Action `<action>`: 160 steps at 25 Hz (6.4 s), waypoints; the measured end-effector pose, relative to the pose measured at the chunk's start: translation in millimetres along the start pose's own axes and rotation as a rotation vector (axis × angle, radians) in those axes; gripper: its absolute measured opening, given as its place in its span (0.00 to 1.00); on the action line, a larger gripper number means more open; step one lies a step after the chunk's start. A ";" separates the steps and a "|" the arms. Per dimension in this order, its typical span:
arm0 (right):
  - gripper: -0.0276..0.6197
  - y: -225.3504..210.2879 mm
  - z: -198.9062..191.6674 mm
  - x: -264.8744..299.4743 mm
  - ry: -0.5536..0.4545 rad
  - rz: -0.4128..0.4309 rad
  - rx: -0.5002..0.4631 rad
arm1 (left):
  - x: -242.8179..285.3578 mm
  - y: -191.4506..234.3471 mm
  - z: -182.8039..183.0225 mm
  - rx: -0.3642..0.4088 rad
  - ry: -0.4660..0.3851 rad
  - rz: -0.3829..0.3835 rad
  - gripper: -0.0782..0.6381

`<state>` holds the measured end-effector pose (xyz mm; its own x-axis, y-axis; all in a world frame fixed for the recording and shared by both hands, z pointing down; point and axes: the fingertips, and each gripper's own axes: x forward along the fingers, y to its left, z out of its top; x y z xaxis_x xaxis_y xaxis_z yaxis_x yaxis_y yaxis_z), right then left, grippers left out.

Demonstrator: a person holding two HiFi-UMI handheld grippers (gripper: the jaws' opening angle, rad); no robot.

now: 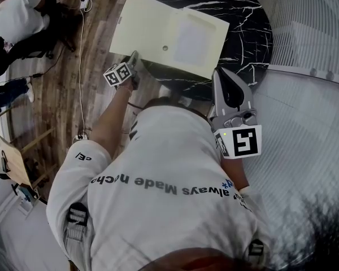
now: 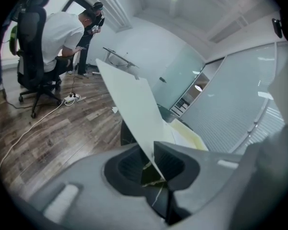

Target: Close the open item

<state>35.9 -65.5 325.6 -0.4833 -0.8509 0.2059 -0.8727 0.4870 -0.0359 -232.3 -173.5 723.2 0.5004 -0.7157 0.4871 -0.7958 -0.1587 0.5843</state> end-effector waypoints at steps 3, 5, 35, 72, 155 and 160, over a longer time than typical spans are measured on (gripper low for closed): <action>0.05 0.6 -1.7 0.9 0.003 0.001 0.003 | -2.5 -4.7 2.5 0.036 0.006 0.013 0.18; 0.05 0.9 -1.8 0.4 0.005 -0.001 0.004 | -4.6 -10.1 4.5 0.059 0.005 0.012 0.18; 0.05 -7.4 -7.9 -12.5 0.004 0.009 0.011 | -15.0 -106.1 -0.3 0.613 0.087 0.025 0.18; 0.05 -22.4 -22.5 -12.5 0.014 -0.018 0.044 | 20.2 -215.4 -93.1 1.108 0.357 -0.201 0.22; 0.04 -190.0 -394.8 108.1 0.691 -0.184 0.163 | 63.9 -227.0 -177.4 1.288 0.822 -0.266 0.29; 0.04 -188.6 -395.2 107.5 0.694 -0.185 0.172 | 66.7 -216.4 -167.0 1.181 0.821 -0.242 0.17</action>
<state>176.1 -170.9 740.9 -0.2222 -0.5677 0.7927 -0.9617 0.2615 -0.0823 30.2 -73.3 737.6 0.3879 -0.0738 0.9188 -0.2744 -0.9608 0.0386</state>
